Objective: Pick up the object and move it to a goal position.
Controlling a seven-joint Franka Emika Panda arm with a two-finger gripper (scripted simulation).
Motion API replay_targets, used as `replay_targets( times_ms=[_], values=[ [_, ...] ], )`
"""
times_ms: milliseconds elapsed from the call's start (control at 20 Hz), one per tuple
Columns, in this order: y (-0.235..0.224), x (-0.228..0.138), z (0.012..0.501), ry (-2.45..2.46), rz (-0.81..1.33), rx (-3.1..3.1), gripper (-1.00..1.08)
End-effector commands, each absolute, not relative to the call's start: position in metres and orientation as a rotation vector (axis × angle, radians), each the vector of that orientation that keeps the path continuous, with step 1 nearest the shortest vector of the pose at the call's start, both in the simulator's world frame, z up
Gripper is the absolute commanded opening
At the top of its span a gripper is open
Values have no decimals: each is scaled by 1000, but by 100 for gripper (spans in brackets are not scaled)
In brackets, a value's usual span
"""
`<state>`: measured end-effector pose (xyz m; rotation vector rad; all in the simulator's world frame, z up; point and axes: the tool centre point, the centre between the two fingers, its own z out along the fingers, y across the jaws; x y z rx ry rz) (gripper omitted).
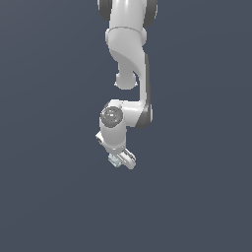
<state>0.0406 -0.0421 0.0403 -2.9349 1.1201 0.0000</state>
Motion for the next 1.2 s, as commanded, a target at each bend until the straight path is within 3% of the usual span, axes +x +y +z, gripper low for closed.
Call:
replay_targets(
  times_ms=[0, 600, 1150],
  values=[
    [-42, 41, 40, 1121, 0, -2935, -100],
    [-49, 46, 49, 1120, -1, -2935, -100],
    [-88, 77, 99, 1121, -1, -2936, -100]
  ],
)
